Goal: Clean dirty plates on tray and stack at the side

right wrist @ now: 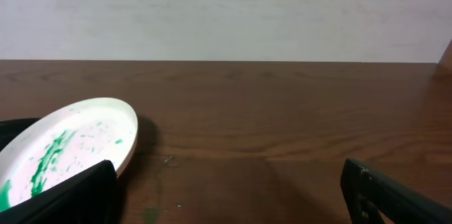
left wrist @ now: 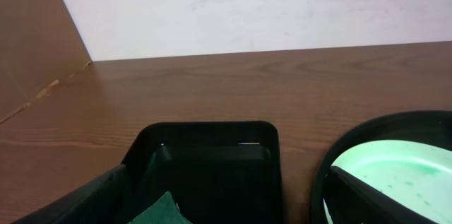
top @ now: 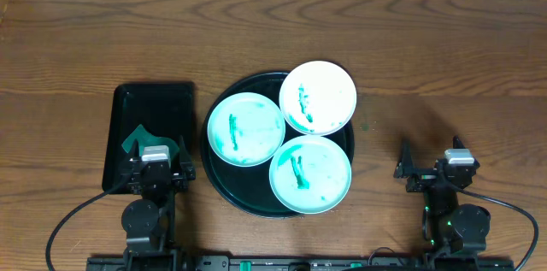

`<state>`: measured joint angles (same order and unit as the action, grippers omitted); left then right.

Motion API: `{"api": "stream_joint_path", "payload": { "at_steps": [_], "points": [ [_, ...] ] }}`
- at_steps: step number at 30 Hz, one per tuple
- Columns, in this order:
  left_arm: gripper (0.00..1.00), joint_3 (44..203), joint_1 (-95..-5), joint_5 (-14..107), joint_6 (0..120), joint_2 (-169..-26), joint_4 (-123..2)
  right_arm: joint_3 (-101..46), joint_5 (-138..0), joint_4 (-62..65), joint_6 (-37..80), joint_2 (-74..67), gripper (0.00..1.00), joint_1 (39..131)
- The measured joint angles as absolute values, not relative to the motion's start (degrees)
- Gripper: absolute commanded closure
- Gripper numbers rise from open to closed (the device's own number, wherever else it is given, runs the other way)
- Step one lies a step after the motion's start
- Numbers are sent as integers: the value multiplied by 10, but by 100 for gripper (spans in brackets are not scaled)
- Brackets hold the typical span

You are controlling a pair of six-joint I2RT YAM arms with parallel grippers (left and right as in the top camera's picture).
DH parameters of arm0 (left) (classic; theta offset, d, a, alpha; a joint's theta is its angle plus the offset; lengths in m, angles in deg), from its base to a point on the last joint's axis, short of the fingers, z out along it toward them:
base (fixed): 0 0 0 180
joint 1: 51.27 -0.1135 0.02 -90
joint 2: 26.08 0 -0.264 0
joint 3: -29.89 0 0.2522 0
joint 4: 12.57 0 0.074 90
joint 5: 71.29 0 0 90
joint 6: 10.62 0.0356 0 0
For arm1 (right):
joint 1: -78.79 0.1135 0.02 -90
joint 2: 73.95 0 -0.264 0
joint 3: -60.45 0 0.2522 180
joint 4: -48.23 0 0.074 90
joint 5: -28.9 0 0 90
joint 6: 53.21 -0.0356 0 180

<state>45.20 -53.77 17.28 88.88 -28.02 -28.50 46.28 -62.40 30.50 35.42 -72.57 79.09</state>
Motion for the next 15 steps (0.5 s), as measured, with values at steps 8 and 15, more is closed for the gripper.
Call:
{"api": "stream_joint_path", "payload": {
  "at_steps": [8, 15],
  "points": [
    [14, 452, -538, 173, 889, -280, -284, 463, -624, 305, 358, -726, 1, 791],
    [13, 452, -538, 177, 889, -280, -282, 463, -622, 306, 360, -726, 1, 791]
  ]
}}
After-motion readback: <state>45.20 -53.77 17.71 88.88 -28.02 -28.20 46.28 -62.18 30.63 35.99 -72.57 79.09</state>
